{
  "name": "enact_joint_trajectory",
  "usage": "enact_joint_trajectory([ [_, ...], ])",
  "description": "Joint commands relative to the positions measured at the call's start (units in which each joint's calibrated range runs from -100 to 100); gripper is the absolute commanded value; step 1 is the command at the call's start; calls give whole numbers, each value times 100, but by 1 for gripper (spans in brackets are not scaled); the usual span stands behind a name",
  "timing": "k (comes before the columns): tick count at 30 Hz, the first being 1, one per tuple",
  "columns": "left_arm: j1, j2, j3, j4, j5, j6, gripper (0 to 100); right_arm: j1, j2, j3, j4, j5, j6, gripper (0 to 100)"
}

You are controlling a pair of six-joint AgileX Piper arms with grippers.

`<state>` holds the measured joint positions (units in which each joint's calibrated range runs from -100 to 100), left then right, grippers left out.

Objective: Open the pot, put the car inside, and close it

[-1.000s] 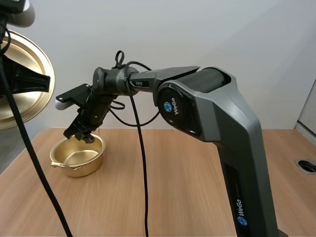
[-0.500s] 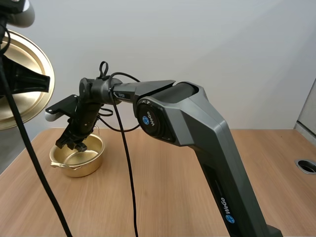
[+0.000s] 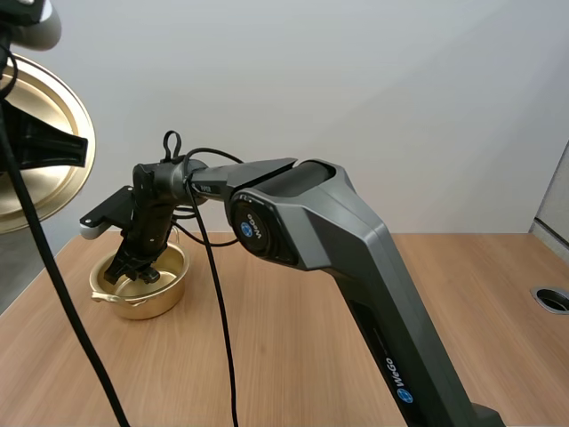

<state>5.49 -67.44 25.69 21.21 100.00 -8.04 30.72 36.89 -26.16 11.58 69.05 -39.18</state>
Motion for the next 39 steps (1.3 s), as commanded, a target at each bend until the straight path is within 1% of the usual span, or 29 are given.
enact_joint_trajectory([
  [1,-2,-1,0,8,0,-4,0,-2,0,0,42,-101,12,0],
  [3,-2,-1,0,8,0,-4,0,-2,0,0,52,-169,27,0],
  [5,-2,-1,0,8,0,-4,0,-2,0,0,6,-281,208,0],
  [8,-2,-1,0,8,0,-4,0,-2,0,0,-212,-400,471,0],
  [11,-2,-1,0,8,0,-4,0,-2,0,0,-420,-418,564,0],
  [12,-2,-1,0,8,0,-4,0,-2,0,0,-463,-418,564,2],
  [14,-2,-1,0,8,0,-4,0,-2,0,0,-541,-418,564,23],
  [16,-2,-1,0,8,0,-4,0,-2,0,0,-541,-397,564,52],
  [19,-2,-1,0,8,0,-4,0,-2,0,0,-541,-382,528,89],
  [20,-2,-1,0,8,0,-4,0,-2,0,0,-552,-382,528,97],
  [21,-2,-1,0,8,0,-4,0,-2,0,0,-552,-382,528,100],
  [31,-2,-1,0,13,0,-4,0,-2,-25,-11,-588,-382,528,100],
  [39,-2,-1,0,13,0,-4,0,-2,-469,-26,-588,-752,528,100],
])
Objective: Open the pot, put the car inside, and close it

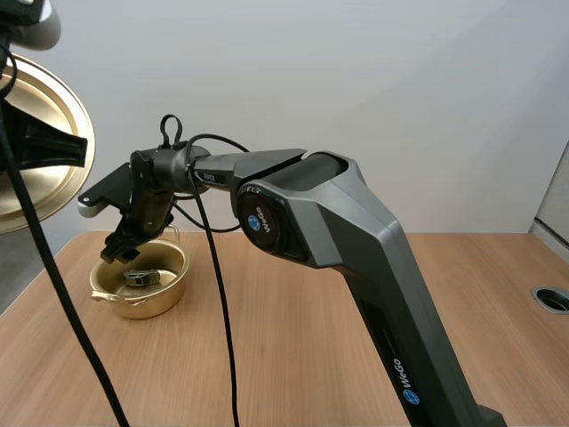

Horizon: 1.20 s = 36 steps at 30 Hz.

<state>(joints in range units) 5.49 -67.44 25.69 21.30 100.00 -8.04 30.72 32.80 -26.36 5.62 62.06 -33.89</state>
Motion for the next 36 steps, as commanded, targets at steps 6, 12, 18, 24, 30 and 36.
enact_joint_trajectory([
  [6,-2,-1,0,58,0,-4,0,-2,-421,-4,-41,-105,-2,100],
  [12,-2,-1,0,66,0,-4,0,-58,-666,-4,-704,525,168,33],
  [18,-2,25,0,161,0,-4,0,-523,-981,-4,-1058,940,1224,0],
  [24,-2,385,29,170,-613,-4,0,-1256,-1623,-4,-371,1380,1564,0],
  [30,-2,1197,516,-160,-1739,-4,0,-2072,-2501,-4,659,2598,1539,0],
  [36,-2,2269,1208,-653,-3234,-4,0,-2620,-3641,-4,1009,3603,1254,0],
])
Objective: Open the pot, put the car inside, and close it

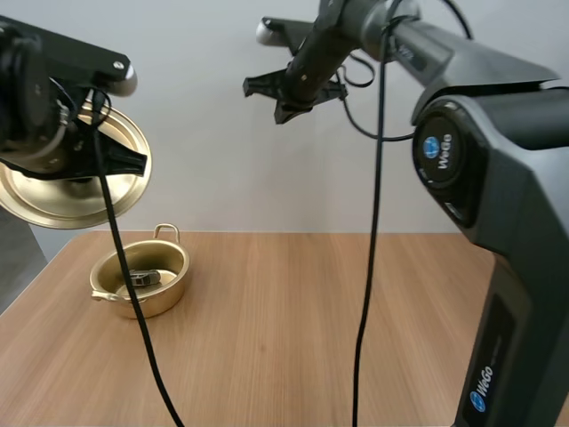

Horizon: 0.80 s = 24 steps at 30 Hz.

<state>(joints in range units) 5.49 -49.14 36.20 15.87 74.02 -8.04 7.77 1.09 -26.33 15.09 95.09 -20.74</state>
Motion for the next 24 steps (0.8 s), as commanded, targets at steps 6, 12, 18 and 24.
enact_joint_trajectory([
  [6,-2,1626,446,-192,-1708,-4,0,-456,-1751,-7,49,491,-392,0],
  [12,-2,2567,446,-192,-2163,-197,0,-456,-2996,-7,-89,491,-429,0],
  [18,-2,3198,446,-192,-2289,-268,0,-456,-3814,-7,-618,491,-429,0],
  [24,-2,3667,446,-192,-2631,-279,0,-456,-4218,-7,-850,491,-419,0],
])
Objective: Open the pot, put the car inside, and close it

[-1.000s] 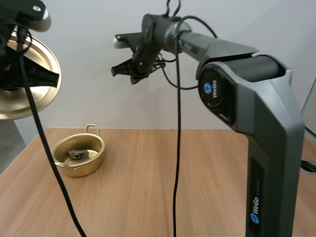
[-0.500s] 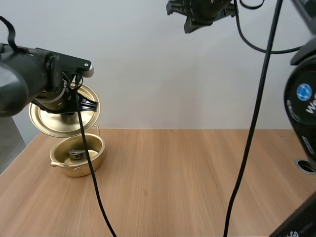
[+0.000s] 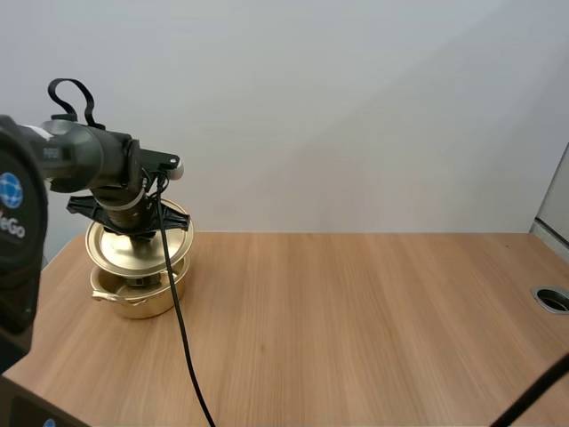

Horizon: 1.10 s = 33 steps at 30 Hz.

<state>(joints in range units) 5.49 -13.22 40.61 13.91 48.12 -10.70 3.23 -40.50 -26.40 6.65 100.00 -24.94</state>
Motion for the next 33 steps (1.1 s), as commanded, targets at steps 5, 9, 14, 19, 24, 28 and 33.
enact_joint_trajectory([
  [5,-2,308,5,4,-102,-196,0,-2,-131,0,-73,0,1,0],
  [9,-2,419,5,4,-37,-234,0,-2,-131,0,-249,0,1,0],
  [14,-2,529,5,55,56,-319,0,-2,-131,0,-261,0,12,0],
  [19,-2,726,5,55,333,-444,0,-2,-131,0,-261,0,12,0],
  [24,-2,863,5,55,421,-447,0,-2,-131,0,-234,0,12,0],
  [28,-2,888,-20,55,421,-447,0,-2,-131,0,-180,0,12,0],
  [33,-2,888,-20,55,421,-447,0,-2,-131,0,-137,0,12,0],
])
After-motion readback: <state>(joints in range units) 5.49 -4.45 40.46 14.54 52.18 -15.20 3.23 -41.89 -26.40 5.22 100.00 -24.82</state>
